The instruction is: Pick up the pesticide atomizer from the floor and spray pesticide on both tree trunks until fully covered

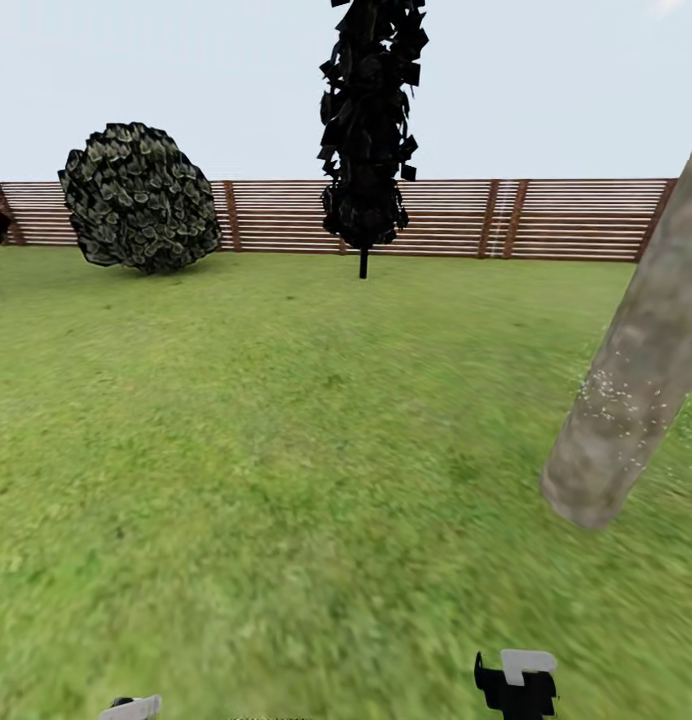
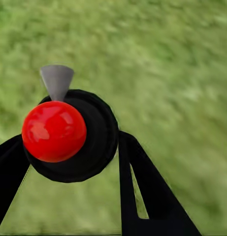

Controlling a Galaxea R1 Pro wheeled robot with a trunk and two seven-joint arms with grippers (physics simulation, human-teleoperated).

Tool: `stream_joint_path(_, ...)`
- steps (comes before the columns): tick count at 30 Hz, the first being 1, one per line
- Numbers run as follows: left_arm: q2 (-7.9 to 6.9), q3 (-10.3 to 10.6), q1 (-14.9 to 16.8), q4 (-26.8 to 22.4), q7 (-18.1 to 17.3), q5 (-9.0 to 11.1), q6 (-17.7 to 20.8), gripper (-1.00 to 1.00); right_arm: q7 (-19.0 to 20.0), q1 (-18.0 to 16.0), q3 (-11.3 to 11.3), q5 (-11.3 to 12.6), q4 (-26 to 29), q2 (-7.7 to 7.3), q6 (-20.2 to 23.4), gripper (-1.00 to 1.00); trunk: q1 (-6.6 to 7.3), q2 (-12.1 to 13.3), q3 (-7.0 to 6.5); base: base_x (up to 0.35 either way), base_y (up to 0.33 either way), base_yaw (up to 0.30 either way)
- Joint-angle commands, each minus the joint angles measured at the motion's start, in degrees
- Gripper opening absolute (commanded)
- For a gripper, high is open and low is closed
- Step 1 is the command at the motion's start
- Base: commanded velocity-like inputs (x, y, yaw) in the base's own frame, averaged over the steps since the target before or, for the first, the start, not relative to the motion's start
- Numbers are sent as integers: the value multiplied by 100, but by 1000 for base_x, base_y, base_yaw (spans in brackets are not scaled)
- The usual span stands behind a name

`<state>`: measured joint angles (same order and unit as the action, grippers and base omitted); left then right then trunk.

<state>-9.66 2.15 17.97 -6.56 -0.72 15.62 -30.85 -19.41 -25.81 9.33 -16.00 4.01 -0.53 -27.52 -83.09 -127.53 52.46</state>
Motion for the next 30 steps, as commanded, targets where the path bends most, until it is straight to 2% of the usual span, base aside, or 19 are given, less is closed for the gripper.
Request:
stream_joint_path(1, 0, 24, 5, 6, -8, 38, -17, -100, -19, -3, 43, -61, -6, 0, -16, 100, 1, -2, 5, 0, 0, 277)
stream_joint_path(30, -8, 19, 5, -3, -8, 37, -14, -100, -19, -3, 43, -61, -6, 0, -16, 100, 1, -2, 5, 0, 0, 277)
